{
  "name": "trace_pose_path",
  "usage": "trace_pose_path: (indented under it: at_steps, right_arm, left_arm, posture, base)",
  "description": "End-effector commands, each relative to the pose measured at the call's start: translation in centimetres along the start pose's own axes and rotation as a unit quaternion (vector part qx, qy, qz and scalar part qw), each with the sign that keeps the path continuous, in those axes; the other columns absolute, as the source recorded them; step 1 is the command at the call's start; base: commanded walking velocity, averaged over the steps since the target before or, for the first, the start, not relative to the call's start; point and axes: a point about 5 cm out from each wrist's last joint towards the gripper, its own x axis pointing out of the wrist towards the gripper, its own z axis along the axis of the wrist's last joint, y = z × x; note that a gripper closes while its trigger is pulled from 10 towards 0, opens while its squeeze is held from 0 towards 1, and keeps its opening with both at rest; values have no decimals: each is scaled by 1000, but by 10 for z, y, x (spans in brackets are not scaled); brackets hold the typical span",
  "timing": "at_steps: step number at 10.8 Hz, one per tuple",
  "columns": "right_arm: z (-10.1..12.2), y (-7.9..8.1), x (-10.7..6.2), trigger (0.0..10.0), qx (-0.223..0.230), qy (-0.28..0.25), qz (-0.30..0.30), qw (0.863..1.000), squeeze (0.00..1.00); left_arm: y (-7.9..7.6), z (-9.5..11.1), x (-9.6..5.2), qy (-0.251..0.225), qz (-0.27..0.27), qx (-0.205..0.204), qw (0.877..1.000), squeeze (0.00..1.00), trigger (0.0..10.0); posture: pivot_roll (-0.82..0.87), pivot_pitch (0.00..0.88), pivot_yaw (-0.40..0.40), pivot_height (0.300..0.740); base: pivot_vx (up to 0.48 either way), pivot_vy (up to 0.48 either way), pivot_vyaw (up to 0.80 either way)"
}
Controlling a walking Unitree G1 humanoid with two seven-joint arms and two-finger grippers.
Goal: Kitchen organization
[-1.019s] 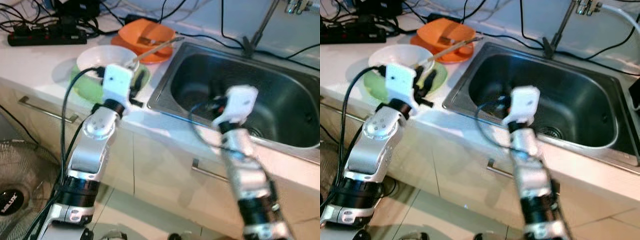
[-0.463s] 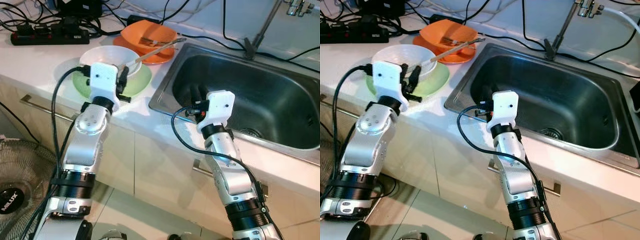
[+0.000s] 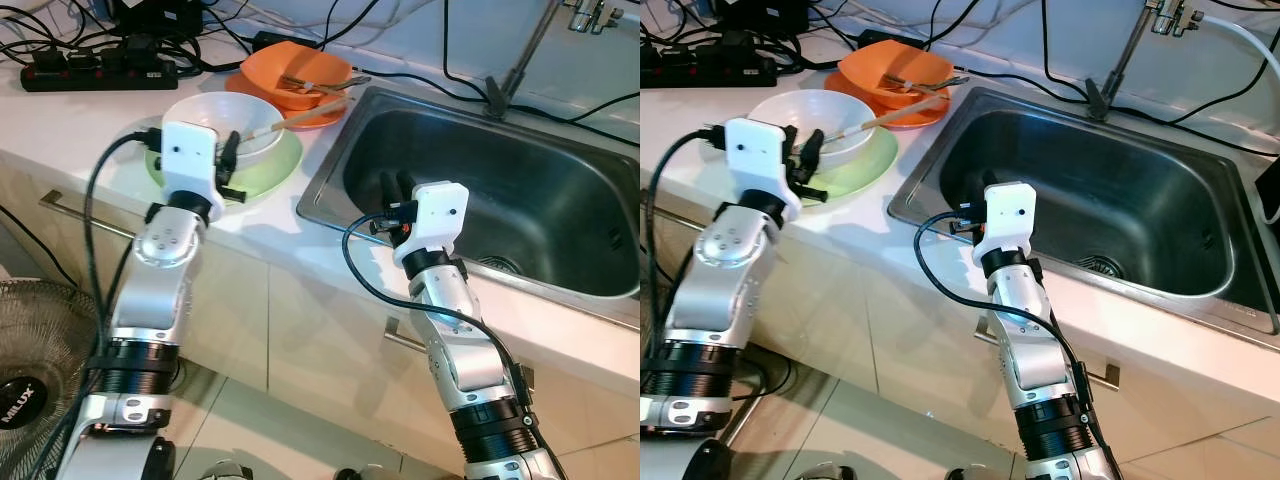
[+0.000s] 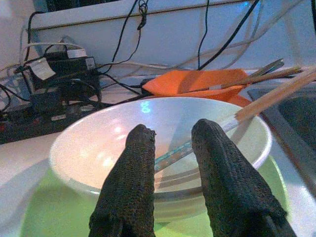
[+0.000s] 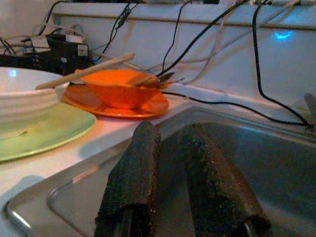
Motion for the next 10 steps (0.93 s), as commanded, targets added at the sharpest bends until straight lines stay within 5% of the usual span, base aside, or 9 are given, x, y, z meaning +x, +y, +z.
trace_pose_path:
  at_steps: [1, 6, 7, 8, 10]
  right_arm:
    - [0, -5, -2, 10000, -4, 4, -10, 1000, 0]
    - [-2, -7, -2, 10000, -3, 8, -14, 1000, 0]
    - [-2, -7, -2, 10000, -3, 8, -15, 1000, 0]
    - [-2, -7, -1, 10000, -3, 9, -15, 1000, 0]
    - [-1, -9, 0, 10000, -5, 7, -20, 1000, 0]
  left_arm:
    - [9, 7, 2, -6, 10, 12, 1000, 0, 10000]
    - [19, 29, 6, -43, 0, 62, 997, 0, 10000]
    - [11, 36, 6, -58, -27, 69, 996, 0, 10000]
    - [-13, 44, 6, -77, -99, 61, 990, 0, 10000]
    - [-43, 36, 3, -60, -165, 19, 984, 0, 10000]
  posture:
    - [-63, 44, -116, 740]
    - [-58, 53, -119, 740]
    - [-55, 55, -120, 740]
    - [-55, 55, -118, 740]
    - [-65, 56, -110, 740]
  base:
    - [0, 0, 0]
    - [0, 0, 0]
    - [0, 0, 0]
    - [0, 0, 0]
    - [0, 0, 0]
